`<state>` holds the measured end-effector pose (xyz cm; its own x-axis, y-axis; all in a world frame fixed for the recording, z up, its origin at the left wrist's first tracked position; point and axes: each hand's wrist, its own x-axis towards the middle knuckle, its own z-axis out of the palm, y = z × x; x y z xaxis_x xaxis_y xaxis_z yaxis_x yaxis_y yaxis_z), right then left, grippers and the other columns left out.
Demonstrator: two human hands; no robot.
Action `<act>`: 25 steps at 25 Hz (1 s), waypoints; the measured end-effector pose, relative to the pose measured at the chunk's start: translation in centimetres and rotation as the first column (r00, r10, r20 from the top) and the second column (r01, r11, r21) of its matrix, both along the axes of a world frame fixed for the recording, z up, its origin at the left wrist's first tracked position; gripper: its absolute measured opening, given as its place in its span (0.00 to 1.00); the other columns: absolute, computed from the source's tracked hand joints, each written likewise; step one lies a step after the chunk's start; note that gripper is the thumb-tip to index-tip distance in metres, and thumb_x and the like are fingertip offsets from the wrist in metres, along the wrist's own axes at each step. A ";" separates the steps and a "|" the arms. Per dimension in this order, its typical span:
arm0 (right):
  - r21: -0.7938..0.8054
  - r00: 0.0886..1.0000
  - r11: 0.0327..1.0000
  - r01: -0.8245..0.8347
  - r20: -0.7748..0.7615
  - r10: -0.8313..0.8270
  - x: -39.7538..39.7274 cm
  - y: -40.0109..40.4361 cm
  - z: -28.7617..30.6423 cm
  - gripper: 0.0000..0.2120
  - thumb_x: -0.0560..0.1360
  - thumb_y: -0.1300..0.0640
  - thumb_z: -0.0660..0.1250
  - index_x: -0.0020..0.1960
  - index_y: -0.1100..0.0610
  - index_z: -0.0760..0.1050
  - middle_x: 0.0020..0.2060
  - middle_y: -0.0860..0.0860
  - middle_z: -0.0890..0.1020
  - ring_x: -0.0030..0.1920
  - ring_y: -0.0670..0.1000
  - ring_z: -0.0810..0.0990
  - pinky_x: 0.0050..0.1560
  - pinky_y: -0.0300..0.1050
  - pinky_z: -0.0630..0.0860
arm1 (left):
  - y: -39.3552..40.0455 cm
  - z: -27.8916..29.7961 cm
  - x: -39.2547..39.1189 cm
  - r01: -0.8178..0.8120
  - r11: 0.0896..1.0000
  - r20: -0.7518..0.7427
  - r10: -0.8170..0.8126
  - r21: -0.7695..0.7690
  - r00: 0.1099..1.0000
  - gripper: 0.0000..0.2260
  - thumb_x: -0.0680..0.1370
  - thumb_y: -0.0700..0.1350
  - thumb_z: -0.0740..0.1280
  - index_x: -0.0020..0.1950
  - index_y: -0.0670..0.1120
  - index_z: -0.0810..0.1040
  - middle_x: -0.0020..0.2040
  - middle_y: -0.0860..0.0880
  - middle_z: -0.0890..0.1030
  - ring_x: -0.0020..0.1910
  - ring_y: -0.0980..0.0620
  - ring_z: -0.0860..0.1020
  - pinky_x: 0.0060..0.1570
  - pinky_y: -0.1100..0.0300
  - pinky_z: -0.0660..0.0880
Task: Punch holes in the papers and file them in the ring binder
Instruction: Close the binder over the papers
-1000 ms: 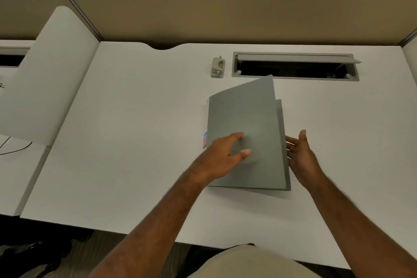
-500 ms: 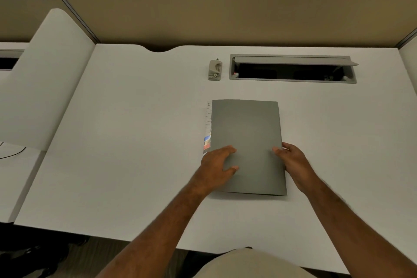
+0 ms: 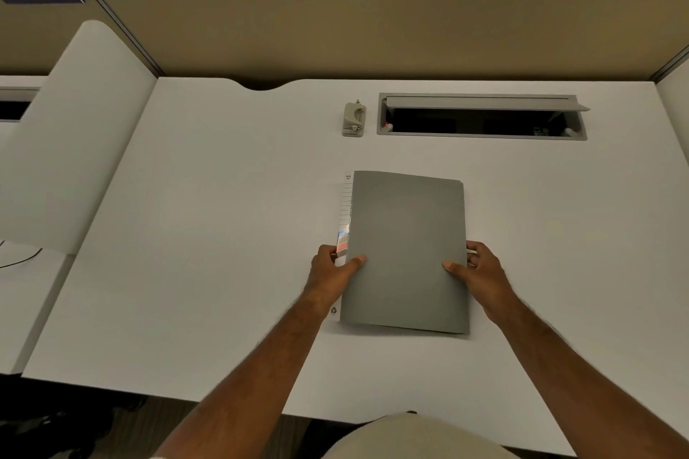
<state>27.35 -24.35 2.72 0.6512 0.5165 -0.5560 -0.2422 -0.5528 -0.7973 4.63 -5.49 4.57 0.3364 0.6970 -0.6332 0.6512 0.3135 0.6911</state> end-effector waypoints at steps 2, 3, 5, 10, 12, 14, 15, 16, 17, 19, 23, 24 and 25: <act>0.006 1.000 1.000 0.024 0.002 -0.024 0.0 -0.3 -0.3 0.24 0.72 0.64 0.77 0.63 0.54 0.71 0.55 0.55 0.83 0.50 0.49 0.83 0.46 0.41 0.78 | -0.1 0.4 -0.2 -0.025 0.998 0.033 0.027 -0.050 0.999 0.23 0.74 0.56 0.76 0.62 0.50 0.72 0.58 0.49 0.81 0.52 0.51 0.82 0.46 0.58 0.79; 0.013 0.999 0.999 0.036 0.001 -0.036 -0.1 -0.4 -0.4 0.23 0.72 0.64 0.76 0.63 0.55 0.72 0.55 0.55 0.84 0.49 0.50 0.84 0.45 0.42 0.79 | -0.1 0.6 -0.4 -0.021 0.998 0.030 0.023 -0.057 0.999 0.22 0.75 0.56 0.76 0.62 0.50 0.71 0.57 0.49 0.81 0.50 0.52 0.82 0.43 0.59 0.79; 0.028 0.999 0.998 0.055 -0.004 -0.055 -0.3 -0.7 -0.4 0.23 0.73 0.64 0.76 0.63 0.55 0.72 0.55 0.55 0.84 0.50 0.51 0.84 0.46 0.43 0.79 | -0.4 1.0 -0.6 -0.009 0.999 0.017 0.010 -0.049 1.000 0.22 0.76 0.56 0.75 0.62 0.50 0.70 0.56 0.51 0.81 0.47 0.52 0.83 0.39 0.60 0.77; 0.085 0.996 0.993 0.087 0.010 -0.088 -0.5 -1.1 -0.1 0.24 0.75 0.62 0.74 0.67 0.52 0.71 0.57 0.53 0.84 0.52 0.52 0.84 0.49 0.47 0.81 | -0.7 1.2 -0.7 0.017 0.999 0.016 -0.017 0.031 1.000 0.23 0.75 0.56 0.75 0.64 0.52 0.69 0.58 0.52 0.78 0.53 0.47 0.81 0.41 0.61 0.76; 0.101 0.995 0.991 0.083 0.042 -0.087 -0.1 -1.0 0.0 0.25 0.76 0.59 0.74 0.69 0.49 0.70 0.60 0.52 0.83 0.56 0.53 0.83 0.54 0.53 0.82 | -0.5 1.4 -0.2 0.008 0.998 0.040 -0.010 0.056 0.999 0.23 0.75 0.55 0.75 0.64 0.52 0.69 0.56 0.53 0.77 0.50 0.49 0.81 0.40 0.61 0.76; 0.109 0.994 0.991 0.081 0.070 -0.089 0.5 -0.7 0.3 0.25 0.77 0.57 0.73 0.70 0.47 0.70 0.62 0.51 0.81 0.59 0.54 0.82 0.58 0.56 0.81 | 0.0 1.8 0.7 -0.002 0.997 0.072 -0.003 0.071 0.997 0.23 0.75 0.55 0.76 0.63 0.51 0.70 0.54 0.53 0.78 0.48 0.51 0.81 0.40 0.61 0.77; 0.117 0.992 0.989 0.089 0.082 -0.099 0.9 -0.6 0.5 0.25 0.77 0.57 0.72 0.71 0.47 0.70 0.63 0.51 0.81 0.60 0.54 0.81 0.58 0.56 0.81 | 0.3 1.9 1.3 -0.001 0.997 0.085 -0.005 0.075 0.996 0.23 0.74 0.54 0.77 0.63 0.50 0.70 0.54 0.53 0.78 0.48 0.51 0.82 0.42 0.60 0.78; 0.127 0.990 0.987 0.096 0.092 -0.108 1.3 -0.4 0.7 0.24 0.77 0.57 0.72 0.71 0.48 0.70 0.63 0.51 0.81 0.60 0.54 0.81 0.59 0.55 0.80 | 0.6 2.1 1.9 -0.001 0.997 0.094 -0.007 0.079 0.996 0.23 0.74 0.54 0.77 0.62 0.50 0.71 0.54 0.52 0.79 0.48 0.51 0.82 0.42 0.59 0.78; 0.138 0.988 0.985 0.100 0.103 -0.115 1.7 -0.2 0.9 0.24 0.78 0.57 0.71 0.72 0.48 0.70 0.64 0.51 0.80 0.61 0.53 0.81 0.59 0.54 0.80 | 0.9 2.1 2.5 -0.004 0.997 0.104 -0.005 0.082 0.995 0.23 0.73 0.53 0.78 0.62 0.49 0.72 0.53 0.52 0.79 0.47 0.52 0.81 0.42 0.60 0.77; 0.147 0.986 0.984 0.101 0.119 -0.119 2.7 0.1 1.3 0.24 0.79 0.58 0.70 0.73 0.50 0.69 0.64 0.51 0.80 0.60 0.53 0.81 0.59 0.52 0.80 | 1.4 2.2 3.9 -0.005 0.996 0.116 -0.004 0.085 0.993 0.23 0.73 0.52 0.79 0.60 0.48 0.73 0.51 0.52 0.79 0.46 0.54 0.80 0.41 0.62 0.75; 0.134 0.982 0.986 0.104 0.143 -0.123 5.2 0.6 1.5 0.23 0.79 0.57 0.69 0.73 0.50 0.70 0.63 0.50 0.80 0.59 0.53 0.82 0.59 0.53 0.80 | 2.3 2.1 7.1 0.018 0.997 0.149 -0.029 0.074 0.988 0.23 0.72 0.51 0.79 0.59 0.47 0.73 0.50 0.51 0.79 0.47 0.53 0.80 0.44 0.61 0.77; 0.135 0.981 0.985 0.103 0.152 -0.124 5.8 0.6 1.5 0.24 0.79 0.58 0.69 0.73 0.50 0.70 0.63 0.50 0.80 0.59 0.53 0.82 0.59 0.53 0.80 | 2.5 2.0 7.9 0.029 0.997 0.151 -0.038 0.067 0.988 0.23 0.72 0.51 0.79 0.60 0.47 0.72 0.51 0.51 0.79 0.47 0.53 0.80 0.46 0.59 0.78; 0.132 0.979 0.986 0.107 0.158 -0.127 6.4 0.7 1.6 0.24 0.79 0.58 0.69 0.74 0.51 0.70 0.63 0.50 0.80 0.59 0.53 0.81 0.59 0.53 0.80 | 2.7 1.9 8.8 0.043 0.997 0.149 -0.052 0.061 0.987 0.23 0.73 0.52 0.79 0.60 0.47 0.72 0.52 0.50 0.79 0.48 0.51 0.80 0.49 0.58 0.79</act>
<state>33.79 -23.70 4.31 0.7887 0.4887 -0.3729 -0.1584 -0.4244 -0.8915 13.39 -2.80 6.46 0.4586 0.7118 -0.5320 0.5515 0.2415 0.7985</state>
